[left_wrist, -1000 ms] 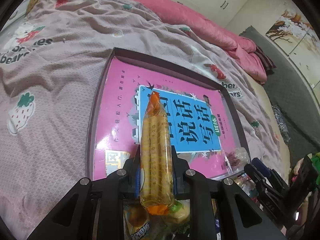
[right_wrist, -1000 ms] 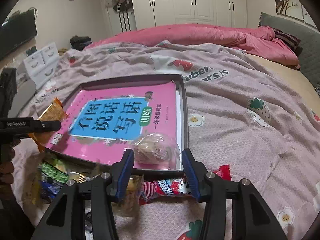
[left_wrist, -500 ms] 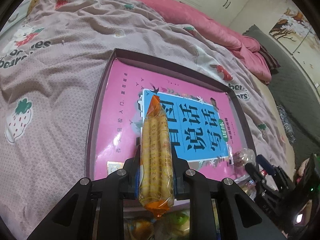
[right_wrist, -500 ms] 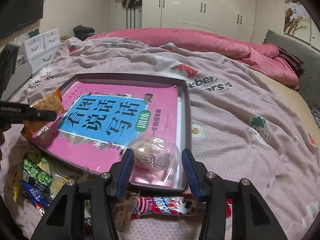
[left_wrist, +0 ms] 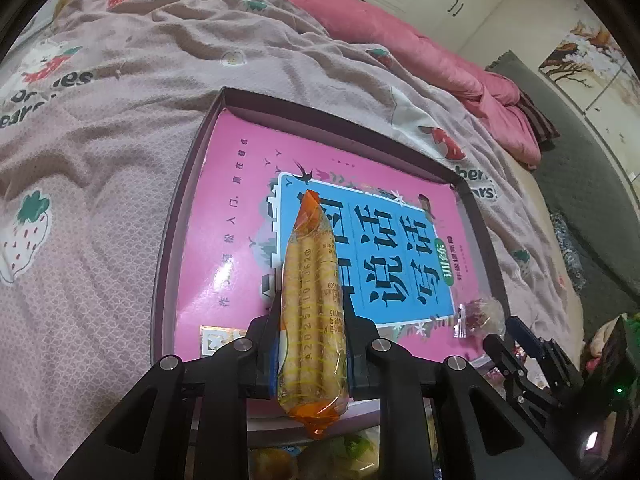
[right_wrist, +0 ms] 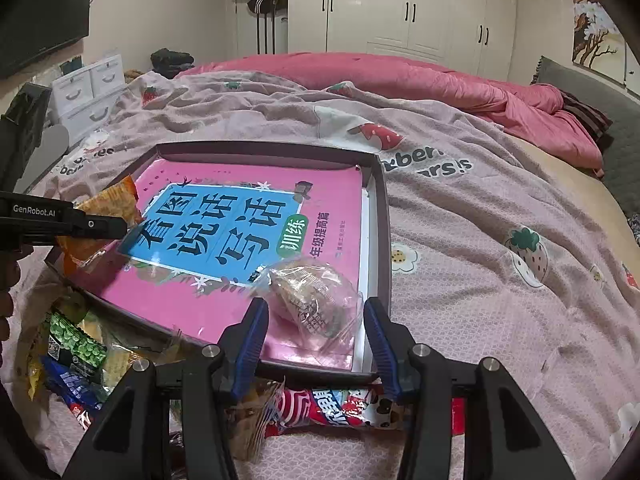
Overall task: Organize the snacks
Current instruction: 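Place the wafer-roll pack in the tray with the left tool while the right places the pastry bag, then open the left tool and withdraw both tools from the pink tray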
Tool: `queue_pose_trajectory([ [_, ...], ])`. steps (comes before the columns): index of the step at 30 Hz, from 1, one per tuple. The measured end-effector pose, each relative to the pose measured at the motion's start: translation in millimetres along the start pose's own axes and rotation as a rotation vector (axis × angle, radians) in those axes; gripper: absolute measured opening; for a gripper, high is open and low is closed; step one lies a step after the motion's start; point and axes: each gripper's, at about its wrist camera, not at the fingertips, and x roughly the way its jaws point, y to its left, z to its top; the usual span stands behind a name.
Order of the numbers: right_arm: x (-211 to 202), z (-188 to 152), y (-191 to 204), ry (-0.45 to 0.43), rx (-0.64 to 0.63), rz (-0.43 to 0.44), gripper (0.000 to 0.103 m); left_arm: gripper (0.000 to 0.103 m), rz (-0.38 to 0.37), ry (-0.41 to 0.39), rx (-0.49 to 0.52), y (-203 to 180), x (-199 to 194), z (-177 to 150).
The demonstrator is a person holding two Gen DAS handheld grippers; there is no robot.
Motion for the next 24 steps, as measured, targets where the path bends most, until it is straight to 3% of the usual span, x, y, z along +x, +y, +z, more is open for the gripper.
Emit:
queue_pose_trajectory([
  [24, -5.0, 0.9, -7.4, -0.017, 0.031, 0.010, 0.050, 0.044, 0.049, -0.026, 0.042, -1.2, -20.0, -0.7],
])
